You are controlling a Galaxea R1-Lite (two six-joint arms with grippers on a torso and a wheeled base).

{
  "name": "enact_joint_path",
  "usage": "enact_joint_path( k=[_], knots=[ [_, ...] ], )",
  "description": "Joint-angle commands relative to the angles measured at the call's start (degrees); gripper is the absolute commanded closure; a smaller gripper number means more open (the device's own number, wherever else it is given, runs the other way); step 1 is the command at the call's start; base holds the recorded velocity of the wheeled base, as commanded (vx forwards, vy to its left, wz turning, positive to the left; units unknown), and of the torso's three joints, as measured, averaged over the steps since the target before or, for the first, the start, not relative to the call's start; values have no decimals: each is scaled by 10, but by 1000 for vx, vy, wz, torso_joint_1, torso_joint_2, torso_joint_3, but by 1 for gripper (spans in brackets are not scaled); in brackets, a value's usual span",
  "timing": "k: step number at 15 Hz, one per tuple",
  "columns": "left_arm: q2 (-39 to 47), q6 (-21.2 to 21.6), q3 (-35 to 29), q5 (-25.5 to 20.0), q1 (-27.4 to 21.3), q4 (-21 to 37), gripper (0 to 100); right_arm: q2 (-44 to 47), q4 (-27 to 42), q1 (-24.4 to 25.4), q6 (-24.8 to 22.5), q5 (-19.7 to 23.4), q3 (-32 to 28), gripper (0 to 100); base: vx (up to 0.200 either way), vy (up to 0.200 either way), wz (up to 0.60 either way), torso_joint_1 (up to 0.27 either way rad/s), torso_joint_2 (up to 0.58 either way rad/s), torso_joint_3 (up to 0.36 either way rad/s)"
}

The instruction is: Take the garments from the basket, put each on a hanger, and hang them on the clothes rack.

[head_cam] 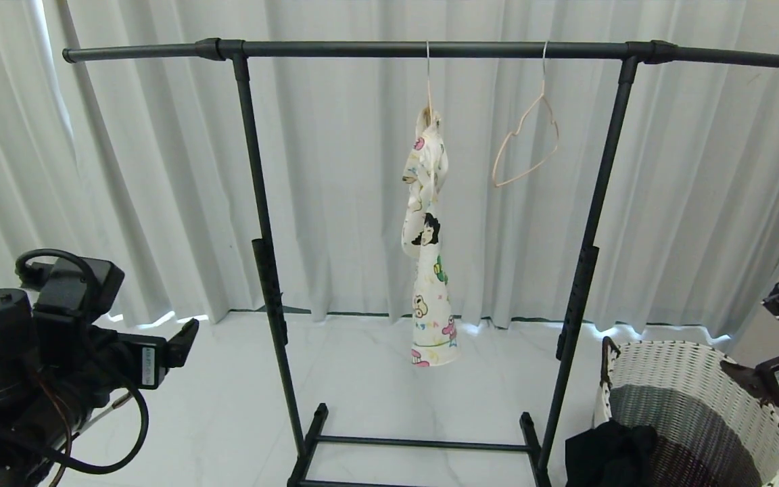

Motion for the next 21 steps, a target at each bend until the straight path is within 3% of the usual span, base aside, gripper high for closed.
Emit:
enact_joint_path(
  k=[1, 5, 9, 13, 17, 21],
  knots=[
    [-3, -2, 16, -25, -26, -1, 0, 39, 0, 14, 0, 14, 11, 0, 0, 0, 0, 0, 0, 0],
    [-35, -56, 78, -137, -79, -1, 0, 116, -1, 81, 0, 18, 54, 0, 0, 0, 0, 0, 0, 0],
    [-44, -55, 101, -138, -93, -1, 0, 203, -11, 121, -1, 18, 58, 0, 0, 0, 0, 0, 0, 0],
    [-65, -24, 98, -137, -93, -1, 0, 315, -115, 120, -8, -20, 59, 0, 0, 0, 0, 0, 0, 0],
    [-72, -21, 99, -136, -93, -1, 0, 406, -213, 116, -8, -55, 57, 0, 0, 0, 0, 0, 0, 0],
    [-70, -21, 100, -137, -94, -1, 0, 453, -268, 115, -8, -56, 54, 0, 0, 0, 0, 0, 0, 0]
  ],
)
